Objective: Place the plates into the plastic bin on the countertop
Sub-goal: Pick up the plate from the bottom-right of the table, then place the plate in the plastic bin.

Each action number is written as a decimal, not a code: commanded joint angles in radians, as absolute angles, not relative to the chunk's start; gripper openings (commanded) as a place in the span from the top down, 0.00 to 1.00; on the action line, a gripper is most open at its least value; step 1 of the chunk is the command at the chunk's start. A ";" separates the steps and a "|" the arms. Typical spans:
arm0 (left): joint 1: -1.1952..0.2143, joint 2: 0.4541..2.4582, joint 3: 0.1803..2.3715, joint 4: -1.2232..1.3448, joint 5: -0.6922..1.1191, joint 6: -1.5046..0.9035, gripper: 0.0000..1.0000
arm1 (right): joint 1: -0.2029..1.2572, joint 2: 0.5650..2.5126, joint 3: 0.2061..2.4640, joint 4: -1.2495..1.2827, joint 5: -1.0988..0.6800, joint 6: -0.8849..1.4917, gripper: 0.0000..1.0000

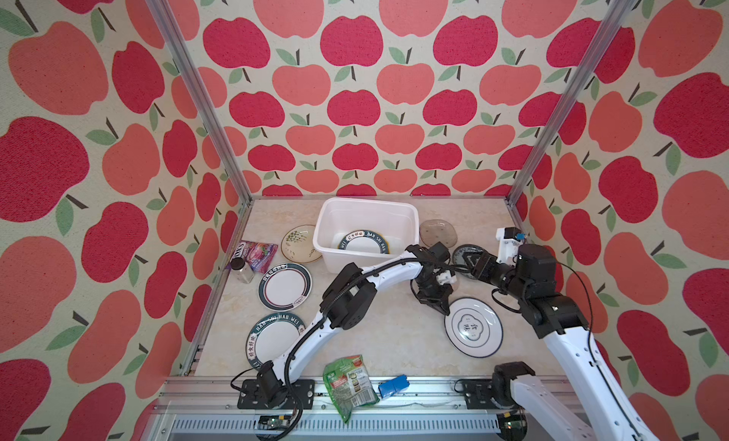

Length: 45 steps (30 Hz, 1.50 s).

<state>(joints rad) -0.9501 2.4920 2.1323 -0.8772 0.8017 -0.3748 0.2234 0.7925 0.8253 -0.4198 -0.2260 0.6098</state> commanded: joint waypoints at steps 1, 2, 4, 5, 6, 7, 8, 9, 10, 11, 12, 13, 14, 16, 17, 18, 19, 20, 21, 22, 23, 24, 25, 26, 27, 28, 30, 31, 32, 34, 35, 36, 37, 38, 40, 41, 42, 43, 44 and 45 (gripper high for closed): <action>-0.907 2.383 2.090 -0.856 0.800 -0.354 1.00 | 0.178 0.803 0.855 -0.421 -0.292 0.607 0.63; -0.900 2.353 2.073 -0.855 0.801 -0.349 1.00 | 0.163 0.806 0.856 -0.415 -0.310 0.613 0.63; -0.886 2.303 2.041 -0.851 0.799 -0.350 1.00 | 0.135 0.812 0.861 -0.407 -0.338 0.618 0.62; -0.879 2.277 2.024 -0.850 0.799 -0.350 1.00 | 0.123 0.816 0.867 -0.409 -0.353 0.618 0.61; -0.873 2.250 2.002 -0.849 0.798 -0.351 1.00 | 0.110 0.820 0.872 -0.413 -0.365 0.615 0.61; -0.867 2.230 1.983 -0.849 0.798 -0.351 1.00 | 0.098 0.821 0.878 -0.413 -0.378 0.613 0.61; -0.861 2.202 1.958 -0.851 0.797 -0.350 1.00 | 0.087 0.823 0.886 -0.417 -0.388 0.606 0.60; -0.852 2.172 1.929 -0.847 0.791 -0.350 1.00 | 0.078 0.822 0.894 -0.427 -0.388 0.602 0.60; -0.845 2.145 1.898 -0.833 0.789 -0.355 1.00 | 0.069 0.824 0.902 -0.433 -0.389 0.597 0.60; -0.836 2.115 1.862 -0.809 0.793 -0.366 1.00 | 0.062 0.825 0.905 -0.436 -0.392 0.597 0.58; -0.828 2.088 1.829 -0.786 0.807 -0.378 1.00 | 0.055 0.826 0.910 -0.439 -0.398 0.594 0.58; -0.822 2.064 1.802 -0.766 0.820 -0.392 1.00 | 0.049 0.829 0.914 -0.442 -0.409 0.592 0.58; -0.814 2.034 1.775 -0.745 0.842 -0.403 1.00 | 0.041 0.834 0.923 -0.455 -0.423 0.584 0.58; -0.804 1.973 1.732 -0.708 0.848 -0.429 1.00 | 0.025 0.841 0.948 -0.489 -0.443 0.564 0.58; -0.797 1.944 1.717 -0.694 0.847 -0.440 1.00 | 0.020 0.843 0.958 -0.502 -0.452 0.556 0.58; -0.793 1.926 1.707 -0.683 0.847 -0.452 1.00 | 0.017 0.844 0.964 -0.514 -0.453 0.552 0.57; -0.792 1.907 1.698 -0.675 0.846 -0.462 1.00 | 0.014 0.843 0.966 -0.518 -0.452 0.552 0.58; -0.793 1.896 1.687 -0.658 0.848 -0.472 1.00 | 0.014 0.843 0.964 -0.512 -0.453 0.553 0.57; -0.795 1.892 1.679 -0.642 0.848 -0.481 1.00 | 0.013 0.844 0.960 -0.506 -0.455 0.560 0.57; -0.799 1.893 1.670 -0.628 0.845 -0.491 1.00 | 0.014 0.848 0.955 -0.496 -0.458 0.569 0.57; -0.805 1.898 1.665 -0.622 0.842 -0.494 1.00 | 0.012 0.850 0.948 -0.484 -0.468 0.579 0.57; -0.809 1.902 1.661 -0.619 0.836 -0.494 1.00 | 0.012 0.851 0.939 -0.474 -0.473 0.588 0.57; -0.815 1.907 1.655 -0.614 0.829 -0.494 1.00 | 0.014 0.850 0.931 -0.466 -0.475 0.594 0.58; -0.819 1.910 1.644 -0.603 0.825 -0.494 1.00 | 0.012 0.849 0.925 -0.463 -0.476 0.597 0.58; -0.820 1.911 1.632 -0.590 0.820 -0.497 1.00 | 0.014 0.847 0.919 -0.460 -0.477 0.598 0.57; -0.818 1.909 1.620 -0.572 0.818 -0.504 1.00 | 0.013 0.843 0.914 -0.462 -0.477 0.600 0.58; -0.812 1.907 1.604 -0.551 0.813 -0.509 1.00 | 0.014 0.836 0.909 -0.472 -0.474 0.594 0.58; -0.809 1.908 1.602 -0.545 0.816 -0.510 1.00 | 0.013 0.832 0.908 -0.484 -0.477 0.590 0.58; -0.805 1.908 1.600 -0.538 0.820 -0.516 1.00 | 0.012 0.828 0.906 -0.494 -0.482 0.583 0.58; -0.798 1.901 1.595 -0.512 0.826 -0.528 1.00 | 0.013 0.818 0.905 -0.528 -0.474 0.559 0.58; -0.794 1.895 1.597 -0.503 0.829 -0.533 1.00 | 0.014 0.814 0.908 -0.551 -0.460 0.543 0.57; -0.789 1.892 1.605 -0.499 0.836 -0.536 1.00 | 0.012 0.809 0.911 -0.569 -0.454 0.529 0.57; -0.784 1.890 1.619 -0.501 0.846 -0.540 1.00 | 0.011 0.804 0.916 -0.592 -0.450 0.511 0.55; -0.778 1.888 1.632 -0.501 0.853 -0.548 1.00 | 0.011 0.798 0.928 -0.616 -0.443 0.499 0.52; -0.769 1.884 1.656 -0.500 0.866 -0.554 1.00 | 0.011 0.787 0.943 -0.651 -0.430 0.477 0.47; -0.765 1.884 1.669 -0.506 0.873 -0.555 1.00 | 0.008 0.784 0.954 -0.666 -0.422 0.469 0.45; -0.760 1.883 1.679 -0.511 0.874 -0.555 1.00 | 0.007 0.780 0.964 -0.677 -0.416 0.462 0.45; -0.753 1.882 1.688 -0.515 0.876 -0.556 1.00 | 0.005 0.778 0.978 -0.691 -0.408 0.452 0.45; -0.744 1.880 1.696 -0.519 0.878 -0.558 1.00 | 0.003 0.776 0.992 -0.704 -0.399 0.444 0.45; -0.735 1.878 1.701 -0.521 0.882 -0.560 1.00 | 0.003 0.776 1.006 -0.716 -0.387 0.439 0.45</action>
